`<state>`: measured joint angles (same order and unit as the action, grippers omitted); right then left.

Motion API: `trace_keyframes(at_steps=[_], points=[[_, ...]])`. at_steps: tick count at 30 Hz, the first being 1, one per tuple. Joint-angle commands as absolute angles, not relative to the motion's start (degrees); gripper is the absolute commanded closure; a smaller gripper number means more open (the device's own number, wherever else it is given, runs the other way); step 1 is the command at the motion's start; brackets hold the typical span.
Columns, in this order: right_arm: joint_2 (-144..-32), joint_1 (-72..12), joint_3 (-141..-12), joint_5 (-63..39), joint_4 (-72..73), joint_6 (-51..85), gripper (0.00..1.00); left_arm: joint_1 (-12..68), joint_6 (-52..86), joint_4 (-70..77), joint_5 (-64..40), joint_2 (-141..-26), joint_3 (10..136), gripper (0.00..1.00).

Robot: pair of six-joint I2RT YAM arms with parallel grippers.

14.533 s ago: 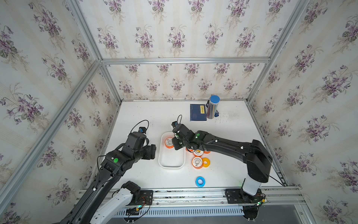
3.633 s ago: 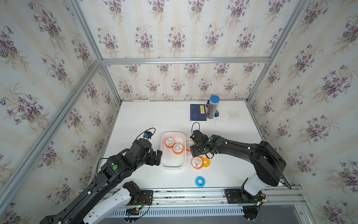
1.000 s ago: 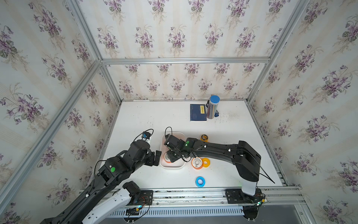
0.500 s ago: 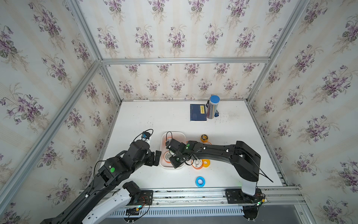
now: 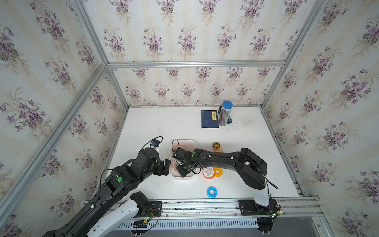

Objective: Put the sealing tape into the storage box
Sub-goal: Place the sealing tape in the storage box, then pick up the sealing tape at the center of the board.

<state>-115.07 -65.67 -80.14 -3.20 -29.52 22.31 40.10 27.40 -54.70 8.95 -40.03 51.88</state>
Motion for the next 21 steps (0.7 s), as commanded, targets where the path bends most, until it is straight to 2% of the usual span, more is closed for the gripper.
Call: trace_keyframes(at_steps=[1, 5, 10, 13, 16, 21], points=[[-115.99, -65.70, -81.33, -1.06, -29.32, 22.76, 0.95, 40.07, 27.68, -54.31, 9.23, -40.23, 52.07, 0.00], [-114.62, -65.74, -80.28, -4.05, -27.80, 22.20, 0.95, 40.06, 27.61, -54.27, 9.23, -40.25, 52.14, 0.00], [-109.15, -65.70, -78.03, -2.29, -26.46, 22.06, 0.88, 40.06, 27.60, -54.22, 9.13, -40.43, 52.17, 0.00], [-103.67, -65.61, -75.78, -0.31, -25.06, 21.84, 0.83, 40.05, 27.55, -54.39, 9.05, -40.43, 52.21, 0.00], [-96.70, -64.85, -71.94, 4.32, -23.77, 20.71, 0.83, 40.08, 27.39, -54.25, 8.81, -40.26, 52.16, 0.00], [-82.97, -57.83, -61.31, 7.88, -18.41, 21.72, 0.82, 40.03, 27.17, -53.74, 7.95, -40.72, 51.99, 0.00]])
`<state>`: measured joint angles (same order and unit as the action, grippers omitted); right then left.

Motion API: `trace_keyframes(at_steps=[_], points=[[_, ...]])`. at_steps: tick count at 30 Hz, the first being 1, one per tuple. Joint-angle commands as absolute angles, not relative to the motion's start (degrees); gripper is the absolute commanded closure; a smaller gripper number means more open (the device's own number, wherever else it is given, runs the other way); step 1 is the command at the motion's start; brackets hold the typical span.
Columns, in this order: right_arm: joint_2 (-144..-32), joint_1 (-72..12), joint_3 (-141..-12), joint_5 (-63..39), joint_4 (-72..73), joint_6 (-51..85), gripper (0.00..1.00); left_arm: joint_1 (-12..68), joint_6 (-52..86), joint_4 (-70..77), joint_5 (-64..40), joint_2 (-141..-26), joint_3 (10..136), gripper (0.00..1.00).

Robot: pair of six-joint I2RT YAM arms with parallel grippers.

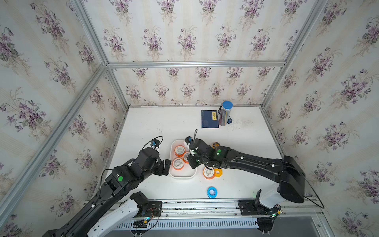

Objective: Put the sealing tape into the storage box
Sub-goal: Pick up the sealing tape at the center of the board.

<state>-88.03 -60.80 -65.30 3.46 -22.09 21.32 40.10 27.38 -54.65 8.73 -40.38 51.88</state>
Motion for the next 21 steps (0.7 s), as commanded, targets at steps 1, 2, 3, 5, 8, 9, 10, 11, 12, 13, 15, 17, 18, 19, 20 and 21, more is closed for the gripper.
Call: trace_keyframes(at_steps=[1, 2, 3, 5, 8, 9, 10, 11, 12, 13, 15, 17, 18, 19, 20, 21], points=[[-79.86, -55.72, -58.42, 9.27, -16.83, 22.08, 0.82, 40.07, 26.98, -53.74, 7.49, -40.94, 52.04, 0.00], [-76.97, -53.49, -55.67, 10.71, -15.38, 22.55, 0.80, 40.08, 26.41, -53.42, 6.38, -41.32, 52.04, 0.00], [-74.34, -51.17, -53.18, 11.60, -14.21, 23.18, 0.78, 40.07, 25.89, -53.07, 5.05, -41.60, 52.03, 0.00], [-69.19, -44.99, -47.56, 11.92, -11.44, 24.64, 0.74, 40.08, 24.31, -51.92, 1.75, -42.78, 52.22, 0.01], [-63.48, -35.27, -39.91, 10.11, -8.04, 28.06, 0.60, 40.07, 23.02, -51.16, -1.80, -45.38, 52.89, 0.01], [-62.10, -32.64, -37.90, 9.58, -7.00, 29.13, 0.54, 40.07, 22.82, -50.66, -3.42, -46.37, 52.92, 0.02], [-60.79, -28.60, -35.63, 9.00, -5.89, 30.34, 0.45, 40.12, 22.64, -50.32, -5.16, -47.75, 52.99, 0.04], [-59.83, -26.28, -33.68, 8.61, -4.86, 31.07, 0.40, 40.37, 22.72, -50.12, -6.53, -49.16, 53.27, 0.07], [-59.13, -24.94, -32.49, 9.41, -4.57, 31.68, 0.38, 40.91, 22.98, -49.66, -7.39, -50.34, 53.34, 0.09], [-58.37, -23.94, -31.45, 10.88, -4.57, 32.66, 0.33, 41.90, 23.13, -48.58, -8.09, -51.71, 53.26, 0.10], [-57.43, -23.35, -29.81, 13.49, -4.00, 33.38, 0.25, 45.11, 23.68, -46.38, -7.95, -54.38, 53.42, 0.11], [-56.96, -23.22, -28.49, 16.91, -3.87, 34.58, 0.15, 48.89, 24.70, -44.68, -6.41, -58.01, 54.65, 0.11], [-56.84, -23.18, -27.88, 17.74, -3.96, 35.23, 0.10, 50.31, 25.08, -43.90, -5.94, -59.75, 55.35, 0.10], [-56.78, -23.18, -27.08, 18.16, -3.51, 35.93, 0.04, 51.80, 25.40, -42.90, -5.52, -61.90, 56.09, 0.10], [-56.70, -23.16, -26.17, 17.80, -2.59, 36.20, 0.00, 53.14, 25.49, -42.08, -5.16, -64.16, 57.17, 0.10], [-56.69, -23.20, -25.26, 16.99, -1.41, 36.01, 0.00, 54.46, 25.48, -41.52, -4.69, -66.62, 58.35, 0.10]])
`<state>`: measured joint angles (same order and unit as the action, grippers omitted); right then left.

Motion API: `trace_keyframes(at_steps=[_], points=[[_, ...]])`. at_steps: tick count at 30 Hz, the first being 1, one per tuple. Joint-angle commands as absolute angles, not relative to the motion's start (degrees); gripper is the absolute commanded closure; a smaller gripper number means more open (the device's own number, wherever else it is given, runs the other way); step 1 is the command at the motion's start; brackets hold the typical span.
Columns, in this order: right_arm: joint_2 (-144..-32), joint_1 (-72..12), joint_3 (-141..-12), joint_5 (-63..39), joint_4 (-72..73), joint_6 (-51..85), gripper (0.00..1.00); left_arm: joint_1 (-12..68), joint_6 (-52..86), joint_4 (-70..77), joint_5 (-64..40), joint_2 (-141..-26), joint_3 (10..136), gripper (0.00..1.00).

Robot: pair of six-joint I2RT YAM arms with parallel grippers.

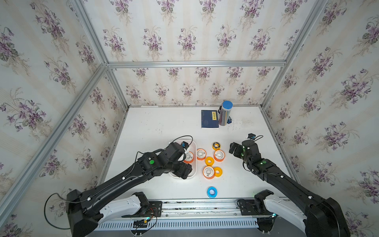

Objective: Put the sealing tape into the storage box
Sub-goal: Pick up the sealing tape at the center of the board.

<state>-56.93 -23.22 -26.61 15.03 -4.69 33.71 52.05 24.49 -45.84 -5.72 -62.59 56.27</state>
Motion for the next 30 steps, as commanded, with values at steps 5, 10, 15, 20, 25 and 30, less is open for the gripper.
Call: trace_keyframes(at_steps=[5, 10, 15, 20, 25, 30], points=[[-58.09, -23.20, -24.26, 17.40, -0.45, 36.22, 0.00, 59.29, 23.03, -41.69, -3.11, -79.51, 66.13, 0.07], [-58.93, -23.20, -23.91, 17.06, 0.25, 36.15, 0.00, 61.50, 21.11, -44.71, -3.12, -93.12, 74.87, 0.04], [-58.84, -23.17, -23.58, 16.70, 0.78, 35.95, 0.00, 62.58, 19.09, -45.17, -4.38, -101.33, 79.57, 0.00], [-59.94, -23.15, -24.13, 16.56, 0.54, 35.85, 0.00, 62.41, 18.94, -44.78, -3.80, -106.46, 82.12, 0.00], [-60.49, -23.16, -24.27, 16.35, 0.62, 35.72, 0.00, 62.14, 19.83, -44.61, -3.78, -110.95, 83.57, 0.00], [-61.14, -23.15, -24.52, 16.02, 0.56, 35.52, 0.00, 61.36, 20.06, -44.00, -4.35, -112.65, 83.46, 0.01]])
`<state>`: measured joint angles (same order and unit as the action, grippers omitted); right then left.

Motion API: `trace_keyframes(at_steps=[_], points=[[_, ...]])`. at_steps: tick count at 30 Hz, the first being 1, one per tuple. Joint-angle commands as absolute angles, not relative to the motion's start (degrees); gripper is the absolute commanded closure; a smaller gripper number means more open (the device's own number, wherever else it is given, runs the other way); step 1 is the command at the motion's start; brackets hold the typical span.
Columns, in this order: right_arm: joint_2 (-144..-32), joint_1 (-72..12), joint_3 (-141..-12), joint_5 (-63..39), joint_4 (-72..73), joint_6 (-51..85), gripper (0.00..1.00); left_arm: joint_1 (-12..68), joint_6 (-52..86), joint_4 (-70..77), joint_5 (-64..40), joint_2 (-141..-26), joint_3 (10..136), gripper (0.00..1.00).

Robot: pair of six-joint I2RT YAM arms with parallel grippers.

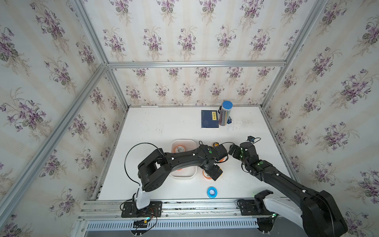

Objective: Put the sealing tape into the storage box
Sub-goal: Pick up the sealing tape at the center of the board.

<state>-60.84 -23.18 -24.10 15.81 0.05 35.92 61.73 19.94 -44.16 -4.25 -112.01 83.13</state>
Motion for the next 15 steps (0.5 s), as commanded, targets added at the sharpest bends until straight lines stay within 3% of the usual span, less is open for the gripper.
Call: trace_keyframes(at_steps=[1, 15], points=[[-61.32, -23.15, -24.59, 16.00, 0.56, 35.52, 0.00, 61.25, 20.15, -43.95, -4.39, -112.71, 83.25, 0.01], [-62.75, -23.14, -25.31, 15.91, 0.29, 35.60, 0.00, 60.74, 21.67, -39.89, -8.69, -113.03, 79.62, 0.19]])
